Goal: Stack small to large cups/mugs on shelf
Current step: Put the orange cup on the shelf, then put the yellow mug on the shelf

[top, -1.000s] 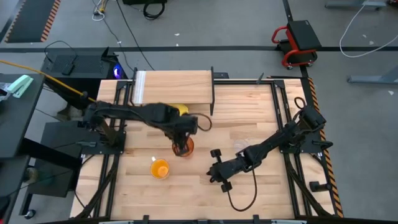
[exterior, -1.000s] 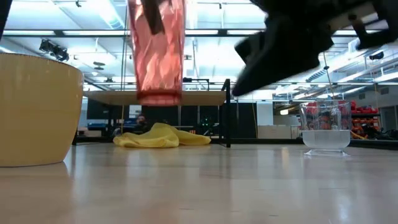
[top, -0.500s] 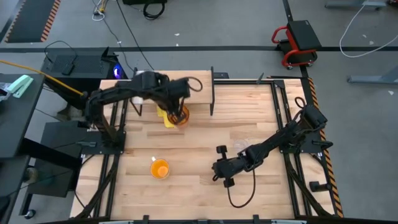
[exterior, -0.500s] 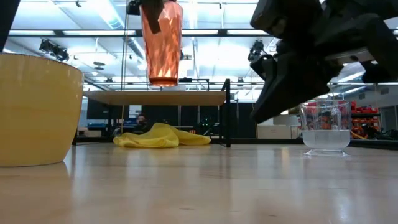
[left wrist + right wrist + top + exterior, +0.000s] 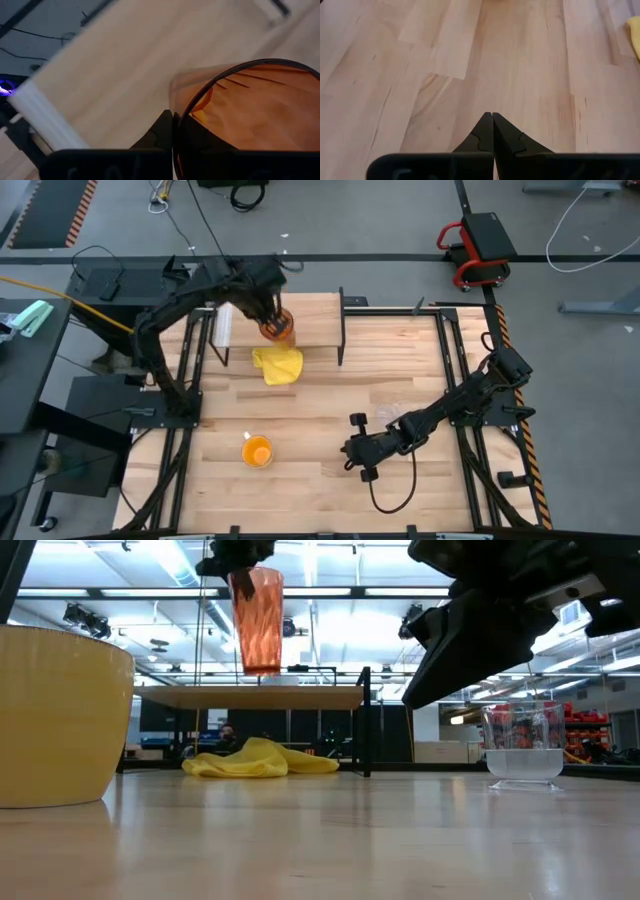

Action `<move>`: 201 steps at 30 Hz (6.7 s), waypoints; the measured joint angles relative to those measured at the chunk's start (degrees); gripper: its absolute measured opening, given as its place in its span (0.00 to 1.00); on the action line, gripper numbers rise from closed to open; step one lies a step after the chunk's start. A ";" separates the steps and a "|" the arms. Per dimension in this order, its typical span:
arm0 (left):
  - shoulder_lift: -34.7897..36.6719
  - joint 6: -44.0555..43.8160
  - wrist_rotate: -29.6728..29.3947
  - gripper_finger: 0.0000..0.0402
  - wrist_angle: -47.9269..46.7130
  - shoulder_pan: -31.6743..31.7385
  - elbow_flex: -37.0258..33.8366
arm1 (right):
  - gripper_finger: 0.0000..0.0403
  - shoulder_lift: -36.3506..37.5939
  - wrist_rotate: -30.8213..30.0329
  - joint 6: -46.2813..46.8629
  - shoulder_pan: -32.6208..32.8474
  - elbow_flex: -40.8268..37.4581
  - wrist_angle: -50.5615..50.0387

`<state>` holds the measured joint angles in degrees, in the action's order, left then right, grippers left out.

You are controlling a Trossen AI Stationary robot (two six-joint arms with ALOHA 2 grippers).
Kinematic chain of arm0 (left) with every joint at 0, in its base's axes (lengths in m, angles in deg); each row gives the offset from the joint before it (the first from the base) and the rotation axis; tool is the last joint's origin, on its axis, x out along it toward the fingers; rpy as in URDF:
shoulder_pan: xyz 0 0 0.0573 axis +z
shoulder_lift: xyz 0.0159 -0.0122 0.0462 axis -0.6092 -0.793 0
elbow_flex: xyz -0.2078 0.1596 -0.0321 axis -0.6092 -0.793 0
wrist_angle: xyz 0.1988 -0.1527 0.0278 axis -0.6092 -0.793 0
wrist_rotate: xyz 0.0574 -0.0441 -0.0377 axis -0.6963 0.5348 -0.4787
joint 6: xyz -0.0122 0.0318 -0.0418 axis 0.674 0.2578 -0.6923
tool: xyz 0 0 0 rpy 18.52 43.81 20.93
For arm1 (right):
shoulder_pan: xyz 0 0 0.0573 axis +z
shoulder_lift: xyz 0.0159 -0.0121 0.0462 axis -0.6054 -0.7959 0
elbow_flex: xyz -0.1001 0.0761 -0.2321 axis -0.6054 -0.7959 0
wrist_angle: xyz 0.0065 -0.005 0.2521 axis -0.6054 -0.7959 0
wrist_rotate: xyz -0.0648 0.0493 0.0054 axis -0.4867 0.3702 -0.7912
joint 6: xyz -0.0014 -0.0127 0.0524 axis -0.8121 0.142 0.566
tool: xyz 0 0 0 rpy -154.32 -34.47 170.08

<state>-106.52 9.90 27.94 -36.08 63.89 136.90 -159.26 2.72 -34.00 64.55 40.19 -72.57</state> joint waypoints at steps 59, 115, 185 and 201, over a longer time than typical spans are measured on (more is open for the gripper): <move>9.42 1.26 2.96 0.03 0.10 26.48 -14.93 | 0.00 -0.04 0.11 -0.46 -2.42 0.00 -1.88; 9.95 1.55 2.12 0.29 0.08 27.44 -7.87 | 0.01 -0.07 0.13 -0.27 -2.43 0.00 -1.94; 28.30 -62.08 -10.50 0.06 49.01 -67.49 -80.58 | 0.00 -16.99 23.19 -8.40 -11.02 8.48 33.73; 28.28 -59.15 -12.88 0.04 60.06 -67.42 -85.46 | 0.00 -25.71 24.30 -7.27 -10.51 20.26 31.62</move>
<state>-78.23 -49.26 15.05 23.98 -3.53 51.44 -184.97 27.02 -41.28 54.03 60.44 -40.96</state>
